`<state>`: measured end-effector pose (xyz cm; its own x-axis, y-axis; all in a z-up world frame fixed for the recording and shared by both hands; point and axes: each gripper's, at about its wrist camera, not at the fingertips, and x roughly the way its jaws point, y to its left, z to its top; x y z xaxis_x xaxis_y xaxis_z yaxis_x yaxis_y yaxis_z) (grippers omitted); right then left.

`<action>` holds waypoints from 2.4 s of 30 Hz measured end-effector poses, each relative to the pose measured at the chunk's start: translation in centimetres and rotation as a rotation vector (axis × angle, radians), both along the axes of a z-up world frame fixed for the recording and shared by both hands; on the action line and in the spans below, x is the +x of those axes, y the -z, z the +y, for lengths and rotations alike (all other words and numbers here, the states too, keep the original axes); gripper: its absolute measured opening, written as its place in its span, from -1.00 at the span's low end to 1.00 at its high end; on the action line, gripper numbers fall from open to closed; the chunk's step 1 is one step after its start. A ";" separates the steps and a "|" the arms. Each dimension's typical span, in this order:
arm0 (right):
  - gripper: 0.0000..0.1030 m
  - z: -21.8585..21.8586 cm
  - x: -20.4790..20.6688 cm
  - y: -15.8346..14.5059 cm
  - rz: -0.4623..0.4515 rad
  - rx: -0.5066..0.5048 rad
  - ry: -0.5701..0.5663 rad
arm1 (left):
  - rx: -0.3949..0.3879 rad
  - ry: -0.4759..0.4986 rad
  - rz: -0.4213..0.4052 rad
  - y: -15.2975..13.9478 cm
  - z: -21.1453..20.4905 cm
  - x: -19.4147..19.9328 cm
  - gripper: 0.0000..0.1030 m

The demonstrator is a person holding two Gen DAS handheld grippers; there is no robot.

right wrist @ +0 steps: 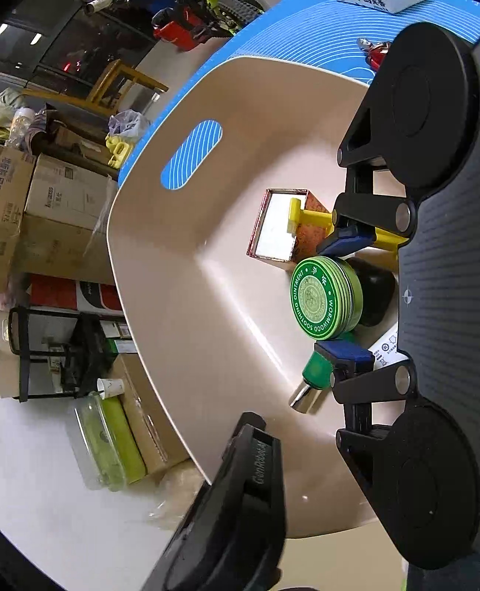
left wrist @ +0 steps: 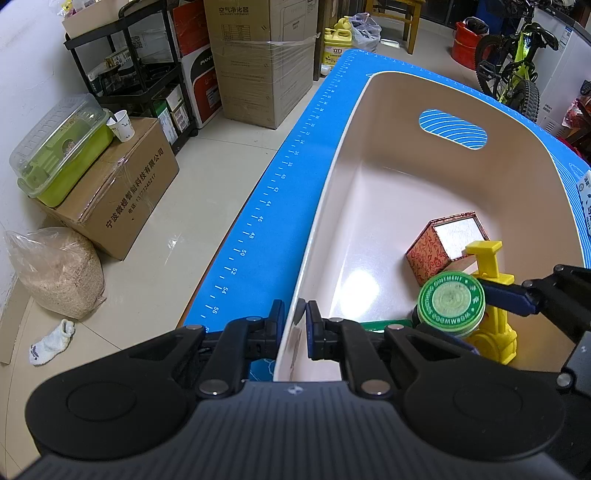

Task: Organize rigid objects
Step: 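Carry the green tin into the bin and open the right gripper, then grasp the red action figure with the right gripper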

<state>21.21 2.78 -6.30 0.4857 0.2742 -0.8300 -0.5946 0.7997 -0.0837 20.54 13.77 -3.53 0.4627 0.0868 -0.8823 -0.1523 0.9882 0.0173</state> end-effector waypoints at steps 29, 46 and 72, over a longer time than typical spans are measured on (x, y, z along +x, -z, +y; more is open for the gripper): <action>0.43 -14.5 3.9 -5.1 -0.296 0.142 0.553 | -0.001 -0.002 0.000 0.1 -0.1 -0.1 -0.73; 0.42 -22.7 6.4 5.1 -0.108 0.050 0.792 | -0.007 -0.004 0.000 0.1 0.0 -0.2 -0.73; 0.05 -21.5 6.3 5.6 -0.108 0.134 0.768 | -0.008 -0.004 0.000 0.1 -0.1 -0.2 -0.73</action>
<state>27.53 -18.75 -11.86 0.6561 -0.0763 -0.7508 0.1341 0.9908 0.0165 20.39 13.70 -3.64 0.4624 0.0818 -0.8829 -0.1559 0.9877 0.0098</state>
